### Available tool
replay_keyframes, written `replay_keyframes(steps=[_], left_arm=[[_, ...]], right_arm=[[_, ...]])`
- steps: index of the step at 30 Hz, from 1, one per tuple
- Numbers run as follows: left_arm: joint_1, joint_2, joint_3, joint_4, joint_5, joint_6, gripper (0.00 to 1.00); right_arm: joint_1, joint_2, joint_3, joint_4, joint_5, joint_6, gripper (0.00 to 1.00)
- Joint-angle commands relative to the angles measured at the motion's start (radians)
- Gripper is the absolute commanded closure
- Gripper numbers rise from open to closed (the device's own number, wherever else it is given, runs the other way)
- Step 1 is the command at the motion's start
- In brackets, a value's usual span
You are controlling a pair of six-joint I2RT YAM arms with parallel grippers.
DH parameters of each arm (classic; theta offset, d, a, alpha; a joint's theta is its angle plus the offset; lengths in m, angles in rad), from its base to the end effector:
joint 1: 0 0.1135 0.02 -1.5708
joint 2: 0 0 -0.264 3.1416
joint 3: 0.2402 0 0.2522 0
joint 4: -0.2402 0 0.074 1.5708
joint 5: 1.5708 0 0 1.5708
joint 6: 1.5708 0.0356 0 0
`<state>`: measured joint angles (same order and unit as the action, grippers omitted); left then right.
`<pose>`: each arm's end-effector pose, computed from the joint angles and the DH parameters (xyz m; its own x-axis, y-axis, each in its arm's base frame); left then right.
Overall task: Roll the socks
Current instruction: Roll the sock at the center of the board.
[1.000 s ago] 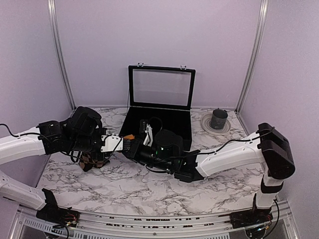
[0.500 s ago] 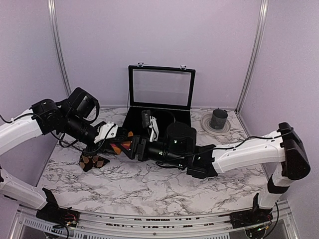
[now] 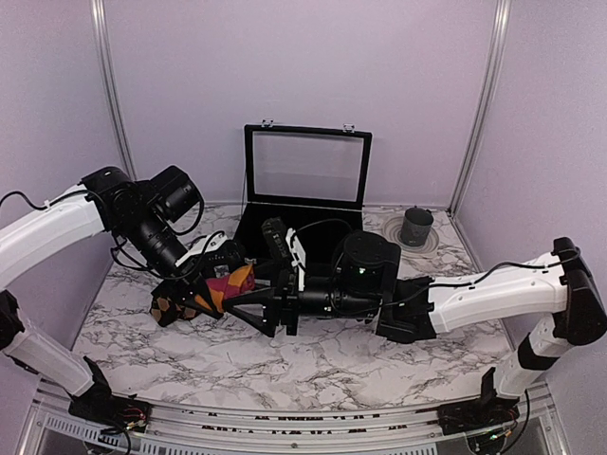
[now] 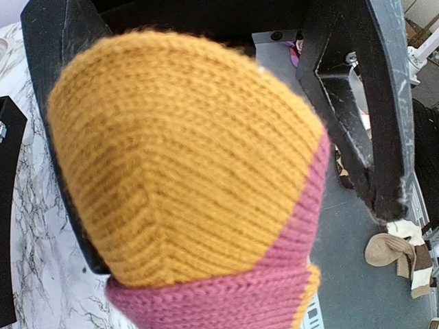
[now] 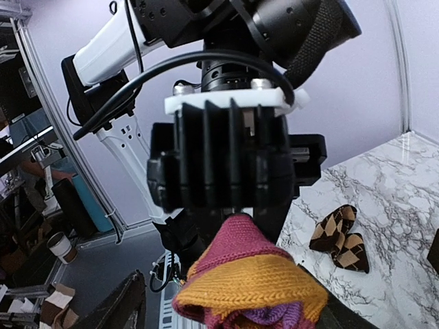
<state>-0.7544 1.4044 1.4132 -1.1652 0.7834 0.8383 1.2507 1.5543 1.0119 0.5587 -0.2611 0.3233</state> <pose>0.1727 -0.1968 0.3452 0.0687 0.6584 -0.7495 0.9589 -0.2510 -0.1326 0.1061 0.3492 0.3042 -0.3123 0.0334 -0.9494 -0.9482 0.0510 0.3137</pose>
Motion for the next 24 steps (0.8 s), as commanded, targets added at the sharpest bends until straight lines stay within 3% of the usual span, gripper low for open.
replay_keyframes(steps=[1,5,9,11,13,14,20,22,24], left_arm=[[0.004,0.021,0.027,-0.072,0.064,0.006,1.0],[0.004,0.026,0.027,-0.07,0.064,0.005,1.0],[0.004,0.027,0.024,-0.061,0.042,0.0,1.0],[0.004,0.025,0.02,-0.049,0.03,-0.01,1.0],[0.006,0.02,0.022,-0.034,0.023,-0.022,1.0],[0.006,0.015,0.022,-0.025,0.02,-0.032,0.94],[0.008,-0.021,0.017,0.036,0.015,-0.107,0.22],[0.02,-0.027,0.015,0.047,0.046,-0.13,0.05],[0.045,-0.027,0.018,0.04,0.115,-0.141,0.01]], right_arm=[[0.025,0.005,0.044,-0.02,-0.023,-0.104,0.31],[0.042,0.042,0.074,-0.014,0.022,-0.147,0.36],[0.044,0.058,0.082,0.03,0.033,-0.136,0.5],[0.044,0.067,0.091,0.013,0.04,-0.126,0.64],[0.043,0.078,0.11,-0.039,0.067,-0.121,0.87],[0.043,0.08,0.111,-0.057,0.084,-0.116,0.99],[0.028,0.046,0.024,0.034,0.19,-0.088,1.0],[0.02,0.026,-0.026,0.138,0.214,-0.094,1.0],[0.012,0.011,-0.079,0.265,0.23,-0.107,1.0]])
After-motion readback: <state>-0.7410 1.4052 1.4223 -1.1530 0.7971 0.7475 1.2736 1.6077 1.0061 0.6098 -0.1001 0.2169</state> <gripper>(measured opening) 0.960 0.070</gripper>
